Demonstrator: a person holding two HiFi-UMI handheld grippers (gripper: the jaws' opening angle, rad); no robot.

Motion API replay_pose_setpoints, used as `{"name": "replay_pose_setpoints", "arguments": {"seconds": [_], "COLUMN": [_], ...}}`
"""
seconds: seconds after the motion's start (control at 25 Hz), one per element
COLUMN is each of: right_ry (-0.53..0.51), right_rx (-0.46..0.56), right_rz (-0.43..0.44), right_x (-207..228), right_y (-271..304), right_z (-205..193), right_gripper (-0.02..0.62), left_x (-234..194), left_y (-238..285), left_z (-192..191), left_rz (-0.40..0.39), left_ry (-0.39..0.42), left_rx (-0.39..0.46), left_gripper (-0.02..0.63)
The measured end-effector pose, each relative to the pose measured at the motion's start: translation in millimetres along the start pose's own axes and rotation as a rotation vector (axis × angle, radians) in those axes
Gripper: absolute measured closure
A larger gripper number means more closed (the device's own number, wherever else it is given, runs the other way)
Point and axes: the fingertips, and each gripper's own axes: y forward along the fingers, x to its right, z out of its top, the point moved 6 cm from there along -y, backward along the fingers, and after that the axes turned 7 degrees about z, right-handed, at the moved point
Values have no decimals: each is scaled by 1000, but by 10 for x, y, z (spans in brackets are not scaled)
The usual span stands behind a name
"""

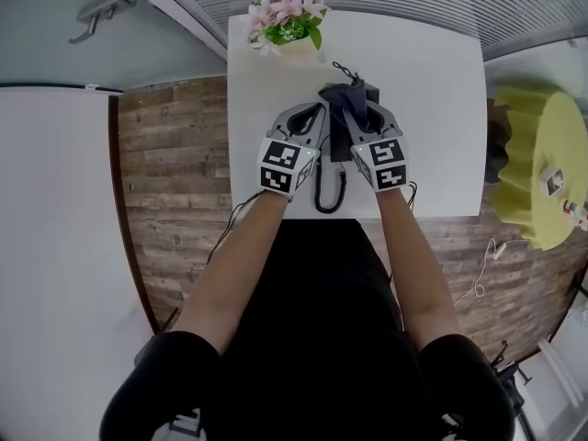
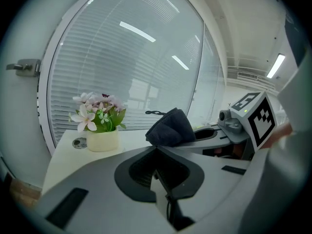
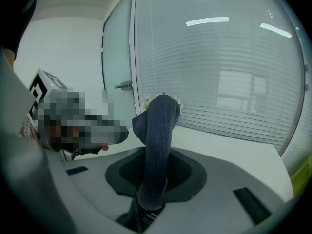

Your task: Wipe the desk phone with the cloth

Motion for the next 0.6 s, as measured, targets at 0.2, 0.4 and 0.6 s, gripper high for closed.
{"name": "replay_pose_setpoints", "arguments": {"seconds": [0.2,0.4,0.6], "right_ry": [-18,-65,-149], "right_rx": [-28,-48,-64], "right_rz": [-11,-12,-12], "right_x": [46,31,-49], "right_y": [242,288,264], "right_z": [5,-59,-137], "right_gripper": [505,505,505], "left_x": [-103,-103,-127], "left_y": [28,17,-23], "left_z": [-64,-132,-239], "left_rz": [16,14,22], "left_ry": [-24,-21,-29], "left_rx": [-13,-24,-34], "left_gripper": [595,595,595]}}
